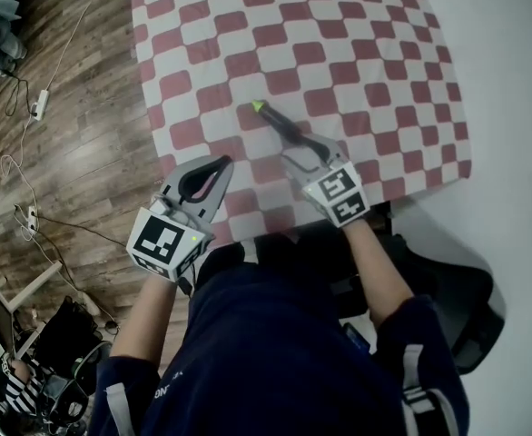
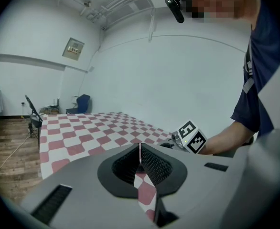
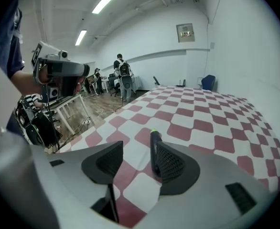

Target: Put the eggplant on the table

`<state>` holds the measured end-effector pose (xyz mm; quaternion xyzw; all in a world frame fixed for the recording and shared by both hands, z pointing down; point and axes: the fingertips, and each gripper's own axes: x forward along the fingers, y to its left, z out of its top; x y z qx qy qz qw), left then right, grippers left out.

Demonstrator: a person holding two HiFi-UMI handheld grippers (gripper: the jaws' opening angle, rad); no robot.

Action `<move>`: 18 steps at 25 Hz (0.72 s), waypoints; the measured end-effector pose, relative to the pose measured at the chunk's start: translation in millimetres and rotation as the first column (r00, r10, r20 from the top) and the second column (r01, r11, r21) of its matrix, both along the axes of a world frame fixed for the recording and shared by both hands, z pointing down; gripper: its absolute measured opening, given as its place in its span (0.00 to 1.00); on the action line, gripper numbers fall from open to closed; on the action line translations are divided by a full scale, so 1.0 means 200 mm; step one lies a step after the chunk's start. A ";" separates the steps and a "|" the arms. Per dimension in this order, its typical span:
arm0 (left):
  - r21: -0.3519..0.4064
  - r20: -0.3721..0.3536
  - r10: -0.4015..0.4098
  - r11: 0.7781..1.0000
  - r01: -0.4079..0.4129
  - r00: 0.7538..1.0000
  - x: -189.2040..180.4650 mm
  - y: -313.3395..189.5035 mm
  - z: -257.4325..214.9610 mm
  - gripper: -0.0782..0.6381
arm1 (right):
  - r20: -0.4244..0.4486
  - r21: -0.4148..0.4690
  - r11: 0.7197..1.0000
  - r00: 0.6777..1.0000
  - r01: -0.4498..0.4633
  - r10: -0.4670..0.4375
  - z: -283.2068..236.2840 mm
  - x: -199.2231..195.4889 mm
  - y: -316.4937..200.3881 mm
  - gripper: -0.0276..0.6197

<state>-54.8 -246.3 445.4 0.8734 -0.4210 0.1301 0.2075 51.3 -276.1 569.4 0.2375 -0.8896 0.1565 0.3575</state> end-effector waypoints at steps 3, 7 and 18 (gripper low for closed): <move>0.036 -0.006 0.013 0.999 -0.013 1.000 -0.02 0.03 -0.06 0.15 | 0.051 0.027 0.999 0.999 -0.020 0.019 -0.15 -0.05 0.03 0.38; 0.077 -0.017 0.028 0.997 -0.027 0.999 -0.05 0.07 -0.14 0.15 | 0.130 0.052 0.998 0.991 -0.034 0.027 -0.36 -0.13 0.10 0.30; 0.159 -0.012 0.061 0.986 -0.059 0.998 -0.15 0.20 -0.35 0.15 | 0.283 0.134 0.989 0.959 -0.067 0.027 -0.79 -0.32 0.29 0.16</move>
